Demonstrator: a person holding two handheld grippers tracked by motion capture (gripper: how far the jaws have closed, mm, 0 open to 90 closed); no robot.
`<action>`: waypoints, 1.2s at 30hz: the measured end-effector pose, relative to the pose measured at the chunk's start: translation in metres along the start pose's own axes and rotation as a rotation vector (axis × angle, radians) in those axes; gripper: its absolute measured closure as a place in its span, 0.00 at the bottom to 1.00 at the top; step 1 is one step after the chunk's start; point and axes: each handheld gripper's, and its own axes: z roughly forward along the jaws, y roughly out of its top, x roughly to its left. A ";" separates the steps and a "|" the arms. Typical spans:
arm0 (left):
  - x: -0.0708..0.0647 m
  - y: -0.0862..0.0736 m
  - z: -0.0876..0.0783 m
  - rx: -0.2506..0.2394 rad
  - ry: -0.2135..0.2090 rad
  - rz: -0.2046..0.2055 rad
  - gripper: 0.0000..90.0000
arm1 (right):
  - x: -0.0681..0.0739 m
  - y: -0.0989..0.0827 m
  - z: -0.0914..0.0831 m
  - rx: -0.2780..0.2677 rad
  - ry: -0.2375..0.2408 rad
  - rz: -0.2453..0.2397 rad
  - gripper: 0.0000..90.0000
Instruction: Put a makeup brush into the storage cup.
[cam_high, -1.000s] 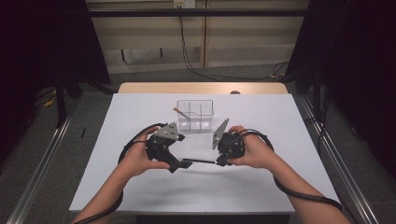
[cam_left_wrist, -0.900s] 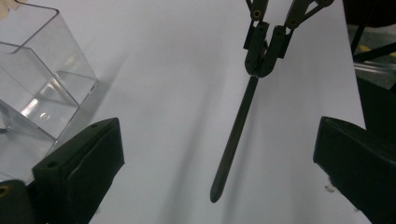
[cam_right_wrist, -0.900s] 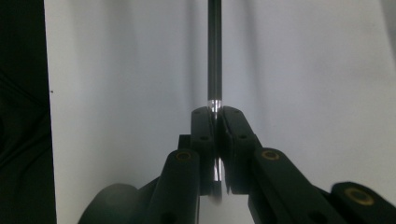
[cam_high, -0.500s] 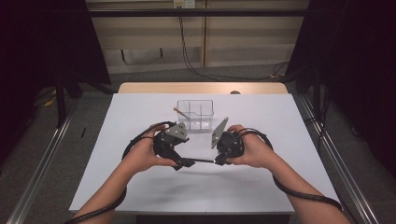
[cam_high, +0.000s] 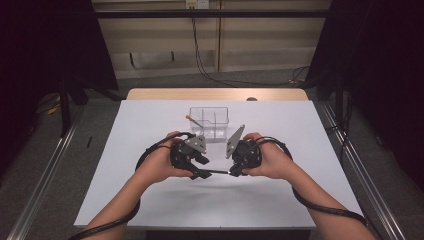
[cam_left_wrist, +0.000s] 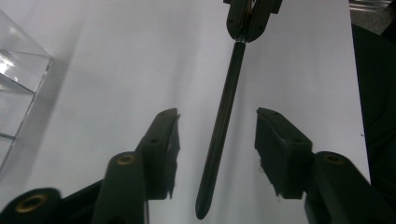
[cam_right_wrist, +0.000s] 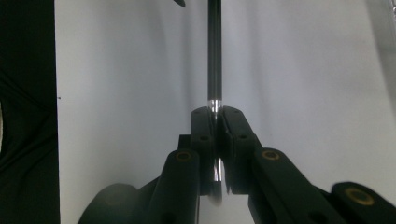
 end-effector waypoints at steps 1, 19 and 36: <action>0.000 0.000 0.000 0.010 -0.006 0.005 0.60 | 0.000 0.000 0.000 0.001 -0.001 -0.001 0.94; -0.003 -0.001 0.015 0.098 -0.041 0.023 0.91 | 0.000 0.004 -0.009 -0.039 0.011 -0.026 0.94; -0.005 -0.004 0.020 0.090 -0.070 -0.007 0.93 | -0.007 0.003 -0.018 -0.115 0.021 -0.009 0.94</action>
